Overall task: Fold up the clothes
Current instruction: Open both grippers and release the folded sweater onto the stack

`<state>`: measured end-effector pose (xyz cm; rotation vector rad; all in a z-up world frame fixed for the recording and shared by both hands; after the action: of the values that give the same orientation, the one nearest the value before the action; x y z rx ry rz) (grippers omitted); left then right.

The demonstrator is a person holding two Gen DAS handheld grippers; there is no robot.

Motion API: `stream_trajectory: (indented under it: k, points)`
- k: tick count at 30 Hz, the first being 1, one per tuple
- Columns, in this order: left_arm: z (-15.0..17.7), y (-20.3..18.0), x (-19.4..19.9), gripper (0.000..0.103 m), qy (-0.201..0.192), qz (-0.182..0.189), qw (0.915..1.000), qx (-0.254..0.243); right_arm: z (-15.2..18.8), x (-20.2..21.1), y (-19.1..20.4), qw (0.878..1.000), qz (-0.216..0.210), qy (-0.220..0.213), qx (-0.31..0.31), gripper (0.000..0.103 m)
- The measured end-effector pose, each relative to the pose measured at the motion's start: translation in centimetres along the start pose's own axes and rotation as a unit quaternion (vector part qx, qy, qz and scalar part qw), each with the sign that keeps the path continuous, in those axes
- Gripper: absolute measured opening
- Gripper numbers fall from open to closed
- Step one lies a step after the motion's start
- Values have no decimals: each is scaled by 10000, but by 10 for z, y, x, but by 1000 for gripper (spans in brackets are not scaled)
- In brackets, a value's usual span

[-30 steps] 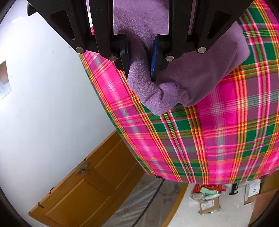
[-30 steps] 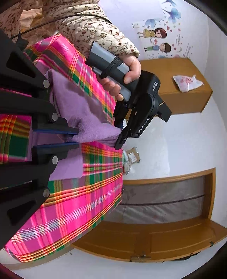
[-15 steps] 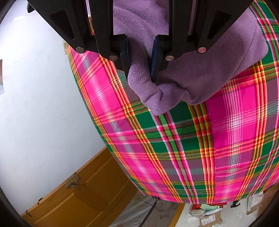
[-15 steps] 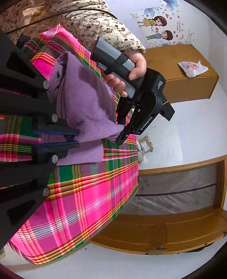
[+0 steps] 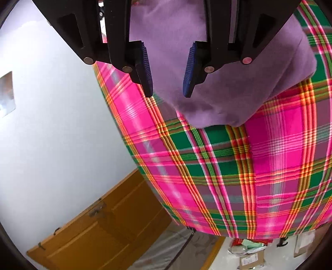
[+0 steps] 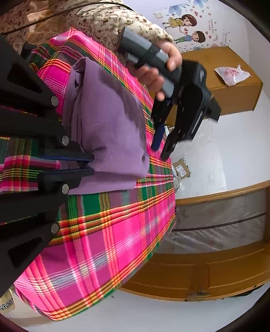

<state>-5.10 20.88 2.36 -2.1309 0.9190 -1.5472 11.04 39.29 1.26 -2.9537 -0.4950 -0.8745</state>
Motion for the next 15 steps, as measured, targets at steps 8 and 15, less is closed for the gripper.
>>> stream_trajectory:
  k: [8,15]
  points:
    - [17,27,43,31,-419,2,9991,-72,7,0,-8,9996,-6,138,-245,6]
    - [47,66,77,31,-649,-66,9977,156,5,12,-32,9961,-233,116,-845,6]
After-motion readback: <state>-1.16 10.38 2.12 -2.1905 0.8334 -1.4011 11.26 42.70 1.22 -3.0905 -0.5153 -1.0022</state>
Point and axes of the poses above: each gripper's, at about its wrist camera, not at the fingertips, and x roughly against the way its jaws point, y to its left, z to its underside, the point moved 6 cm from there along -x, roughly the way its jaws point, and after that the axes turned 8 degrees about x, right-handed, at the moved point
